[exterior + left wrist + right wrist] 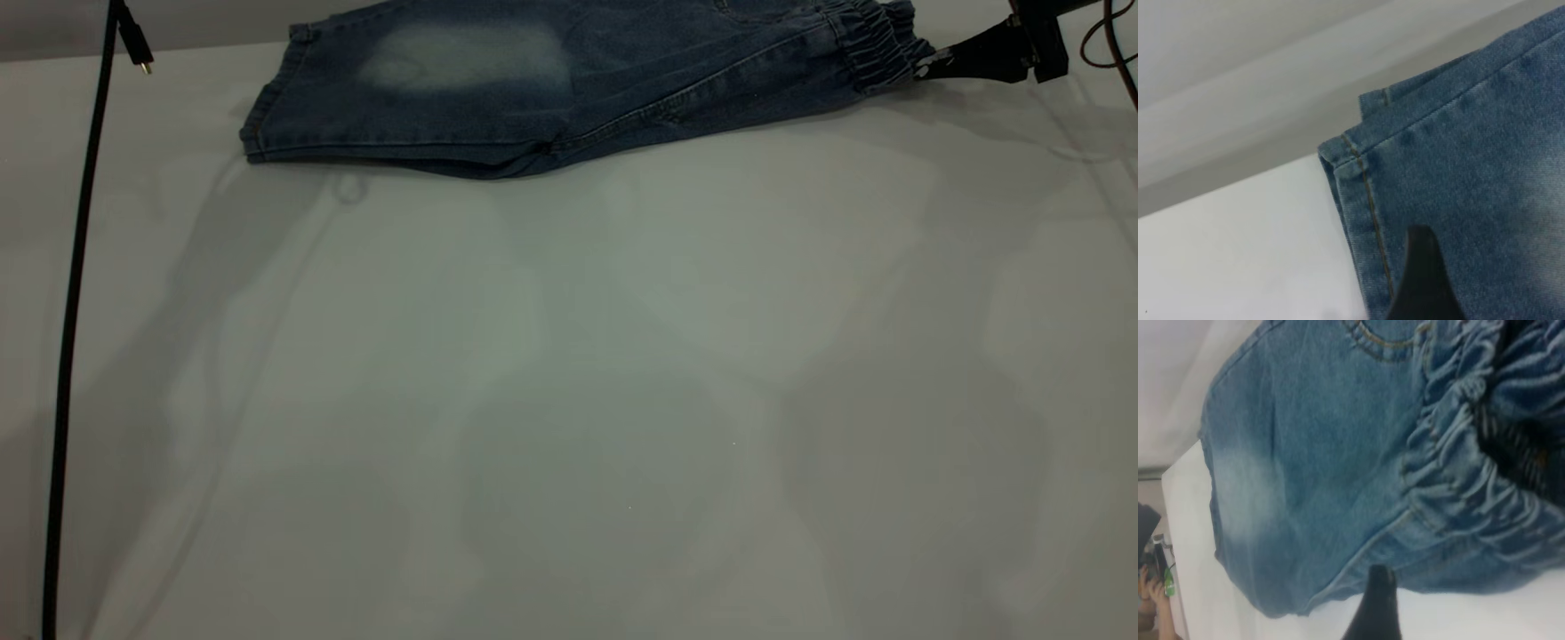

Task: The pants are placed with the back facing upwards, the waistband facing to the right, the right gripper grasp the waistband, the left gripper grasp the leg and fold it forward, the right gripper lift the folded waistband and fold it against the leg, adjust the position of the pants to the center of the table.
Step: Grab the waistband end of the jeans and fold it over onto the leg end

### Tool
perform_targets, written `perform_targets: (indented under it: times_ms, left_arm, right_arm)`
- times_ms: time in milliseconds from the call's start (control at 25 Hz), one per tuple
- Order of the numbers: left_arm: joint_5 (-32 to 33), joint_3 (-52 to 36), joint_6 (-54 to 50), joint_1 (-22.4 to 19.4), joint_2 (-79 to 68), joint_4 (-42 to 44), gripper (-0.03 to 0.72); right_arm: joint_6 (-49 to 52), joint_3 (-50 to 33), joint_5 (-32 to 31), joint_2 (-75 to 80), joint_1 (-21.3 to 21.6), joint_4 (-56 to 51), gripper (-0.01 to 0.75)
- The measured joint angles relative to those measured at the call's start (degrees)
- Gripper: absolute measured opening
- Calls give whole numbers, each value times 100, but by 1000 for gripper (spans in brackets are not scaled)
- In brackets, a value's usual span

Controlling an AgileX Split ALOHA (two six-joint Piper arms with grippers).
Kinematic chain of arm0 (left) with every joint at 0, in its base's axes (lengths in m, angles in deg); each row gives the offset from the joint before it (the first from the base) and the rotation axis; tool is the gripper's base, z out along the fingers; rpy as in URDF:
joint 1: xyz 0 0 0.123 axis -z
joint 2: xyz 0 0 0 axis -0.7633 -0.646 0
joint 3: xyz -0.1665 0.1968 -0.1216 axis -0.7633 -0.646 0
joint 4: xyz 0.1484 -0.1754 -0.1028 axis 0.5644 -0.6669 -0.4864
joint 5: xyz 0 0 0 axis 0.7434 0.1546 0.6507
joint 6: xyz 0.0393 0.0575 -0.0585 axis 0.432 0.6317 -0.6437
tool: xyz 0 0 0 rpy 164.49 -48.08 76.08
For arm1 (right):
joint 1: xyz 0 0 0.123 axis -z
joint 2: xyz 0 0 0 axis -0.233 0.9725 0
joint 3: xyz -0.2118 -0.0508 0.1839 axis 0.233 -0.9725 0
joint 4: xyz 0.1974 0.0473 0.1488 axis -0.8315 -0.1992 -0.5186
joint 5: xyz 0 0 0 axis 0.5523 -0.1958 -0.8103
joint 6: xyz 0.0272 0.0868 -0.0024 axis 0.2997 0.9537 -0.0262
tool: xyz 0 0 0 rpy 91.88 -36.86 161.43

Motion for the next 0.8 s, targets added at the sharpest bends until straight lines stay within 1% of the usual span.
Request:
perform_targets:
  times_ms: [800]
  left_arm:
    - [-51,0,-6,0,0,0,465]
  right_arm:
    - [42,93,177,32,74,150,592]
